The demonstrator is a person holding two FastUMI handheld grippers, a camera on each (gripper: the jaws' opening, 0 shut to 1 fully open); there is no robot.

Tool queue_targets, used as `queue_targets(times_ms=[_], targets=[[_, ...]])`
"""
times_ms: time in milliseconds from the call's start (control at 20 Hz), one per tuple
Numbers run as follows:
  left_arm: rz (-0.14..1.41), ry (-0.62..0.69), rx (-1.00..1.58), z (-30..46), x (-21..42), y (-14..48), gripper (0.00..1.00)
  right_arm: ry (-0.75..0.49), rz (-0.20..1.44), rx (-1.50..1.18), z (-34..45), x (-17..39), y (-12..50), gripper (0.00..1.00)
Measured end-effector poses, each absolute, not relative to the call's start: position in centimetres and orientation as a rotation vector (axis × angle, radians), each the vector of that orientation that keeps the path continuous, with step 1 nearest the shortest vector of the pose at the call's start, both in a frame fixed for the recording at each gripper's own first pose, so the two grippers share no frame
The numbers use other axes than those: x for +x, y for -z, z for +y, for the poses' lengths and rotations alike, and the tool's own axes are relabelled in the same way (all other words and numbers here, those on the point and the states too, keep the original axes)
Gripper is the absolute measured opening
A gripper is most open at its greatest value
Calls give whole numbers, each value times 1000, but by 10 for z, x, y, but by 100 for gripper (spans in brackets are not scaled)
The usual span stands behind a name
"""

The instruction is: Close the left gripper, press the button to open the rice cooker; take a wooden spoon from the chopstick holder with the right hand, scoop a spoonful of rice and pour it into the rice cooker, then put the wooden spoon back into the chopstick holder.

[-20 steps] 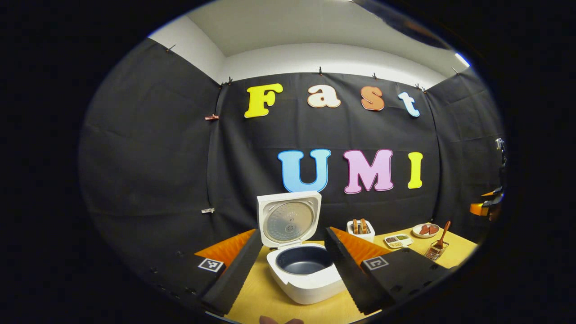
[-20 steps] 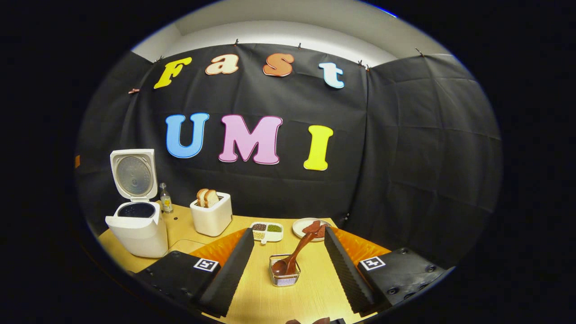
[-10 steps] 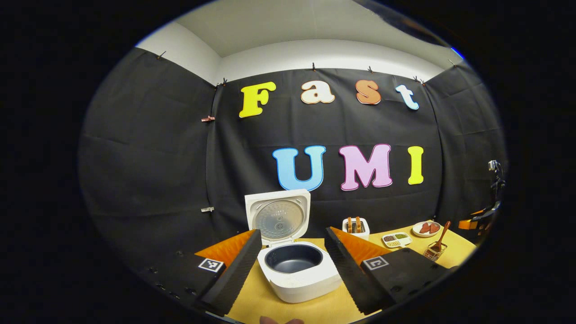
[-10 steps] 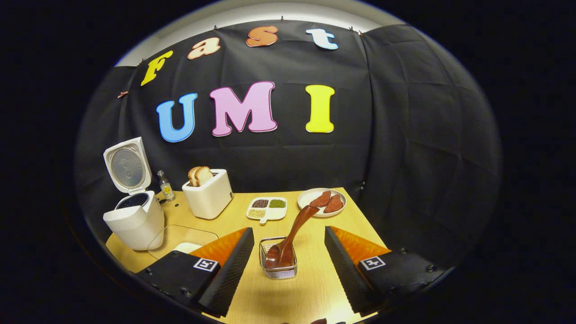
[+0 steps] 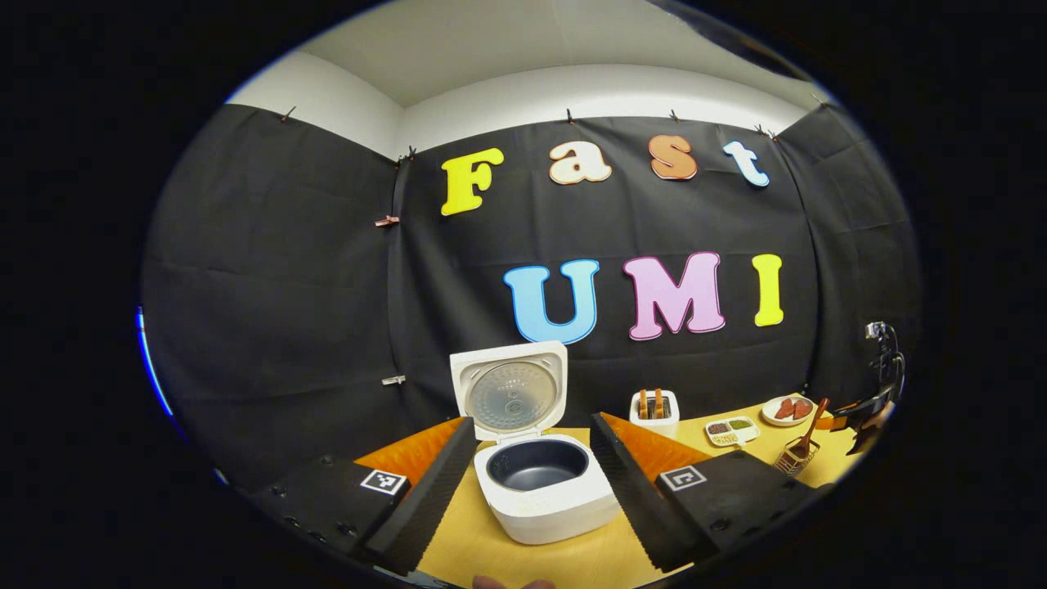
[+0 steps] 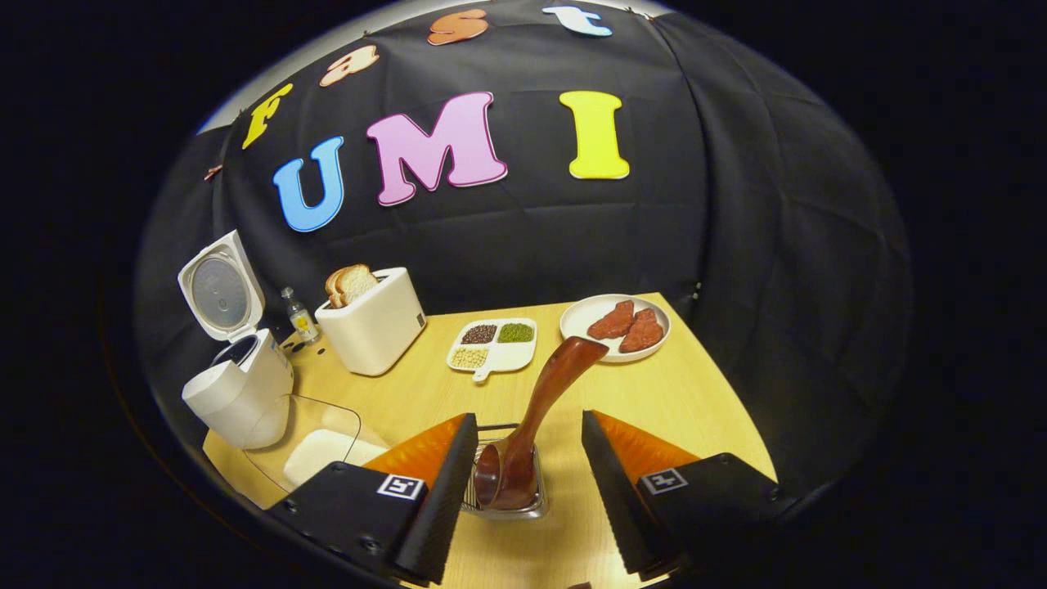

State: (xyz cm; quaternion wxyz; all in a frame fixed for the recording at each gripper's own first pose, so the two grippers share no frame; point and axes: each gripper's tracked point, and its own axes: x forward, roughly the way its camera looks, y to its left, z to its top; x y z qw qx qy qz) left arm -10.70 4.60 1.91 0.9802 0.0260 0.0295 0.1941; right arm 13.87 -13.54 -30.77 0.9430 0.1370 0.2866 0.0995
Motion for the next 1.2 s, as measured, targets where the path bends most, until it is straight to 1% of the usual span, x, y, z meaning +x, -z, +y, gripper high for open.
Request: queue_targets(times_ms=[50, 100, 150, 200, 300, 350, 400, 450, 500, 550, 600, 800, 1050, 1200], targets=[[65, -403, 59, 46, -110, -20, 96, -215, 604, 295, -131, 144, 316, 76], [67, -413, 65, 46, -114, -22, 96, -219, 628, 301, -127, 147, 324, 66], [68, -423, 72, 45, -118, -23, 96, -227, 645, 311, -124, 150, 330, 60], [71, -433, 80, 46, -121, -23, 96, -230, 652, 321, -120, 154, 335, 58], [84, -451, 88, 47, -127, -23, 96, -231, 652, 328, -117, 162, 341, 58], [89, -457, 87, 48, -131, -21, 96, -227, 653, 323, -120, 163, 343, 55], [96, -461, 83, 48, -134, -18, 96, -215, 656, 312, -123, 165, 345, 36], [102, -467, 78, 50, -137, -17, 96, -233, 659, 332, -122, 162, 341, 25], [105, -471, 72, 53, -139, -14, 96, -250, 663, 374, -116, 163, 338, 24], [110, -475, 64, 56, -141, -14, 96, -248, 661, 380, -115, 158, 336, 21], [113, -476, 58, 58, -143, -11, 96, -258, 642, 373, -115, 158, 331, 13], [115, -466, 48, 68, -143, -6, 96, -282, 571, 325, -121, 148, 306, 13], [111, -422, 61, 78, -146, -7, 96, -202, 454, 347, -141, 158, 251, 13], [101, -391, 54, 85, -145, -7, 96, -204, 371, 304, -131, 154, 203, 13]])
